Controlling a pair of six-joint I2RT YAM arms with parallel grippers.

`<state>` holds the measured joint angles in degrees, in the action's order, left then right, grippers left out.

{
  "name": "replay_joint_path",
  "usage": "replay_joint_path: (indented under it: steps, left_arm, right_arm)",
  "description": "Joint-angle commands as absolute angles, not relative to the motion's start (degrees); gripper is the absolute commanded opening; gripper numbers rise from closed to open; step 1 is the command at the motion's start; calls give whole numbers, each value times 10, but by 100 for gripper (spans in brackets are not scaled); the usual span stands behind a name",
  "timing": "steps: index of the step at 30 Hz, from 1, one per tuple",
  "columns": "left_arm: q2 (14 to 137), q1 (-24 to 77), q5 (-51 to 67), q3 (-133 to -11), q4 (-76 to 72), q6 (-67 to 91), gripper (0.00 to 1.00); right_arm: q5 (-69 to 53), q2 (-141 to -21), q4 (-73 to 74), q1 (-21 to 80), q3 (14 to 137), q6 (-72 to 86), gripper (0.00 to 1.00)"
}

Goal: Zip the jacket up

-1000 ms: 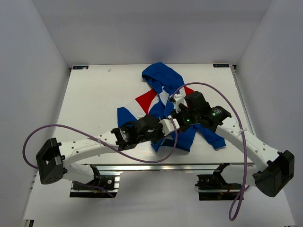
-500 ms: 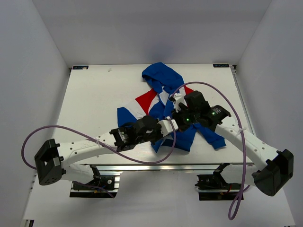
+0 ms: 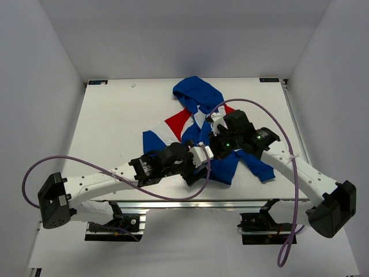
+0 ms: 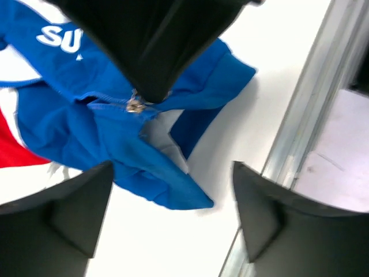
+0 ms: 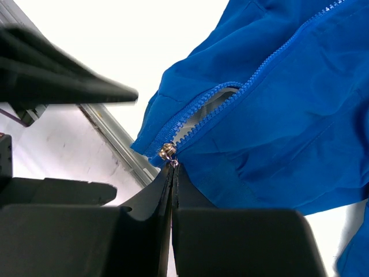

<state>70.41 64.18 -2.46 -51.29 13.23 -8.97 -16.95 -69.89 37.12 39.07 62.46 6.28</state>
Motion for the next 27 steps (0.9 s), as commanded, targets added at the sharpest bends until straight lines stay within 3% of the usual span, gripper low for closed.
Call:
replay_joint_path:
  steps: [1,9,12,15,16,19,20,21,27]
  left_arm:
    - [704,642,-68,-535,137,-79,98]
    - [727,642,-116,-525,58,-105,98]
    - [749,642,-92,-532,59,-123,93]
    - [765,642,-96,-539,62,-129,70]
    - [766,642,-96,-540,63,-131,57]
    - [770,642,-98,-540,64,-135,36]
    - [770,642,-98,-540,62,-135,12]
    - [768,642,-97,-541,62,-135,0]
    - [738,648,-91,-534,69,-124,0]
  right_arm:
    - [-185,-691,350,389,647,63,0]
    - [-196,-690,348,388,645,66,0]
    - [-203,-692,345,389,646,70,0]
    - [-203,-694,343,388,645,70,0]
    - [-201,-694,344,388,645,71,0]
    - [-194,-695,345,388,649,72,0]
    - [-193,-696,344,388,650,71,0]
    - [-192,-698,343,388,650,71,0]
    - [-122,-718,339,388,658,91,0]
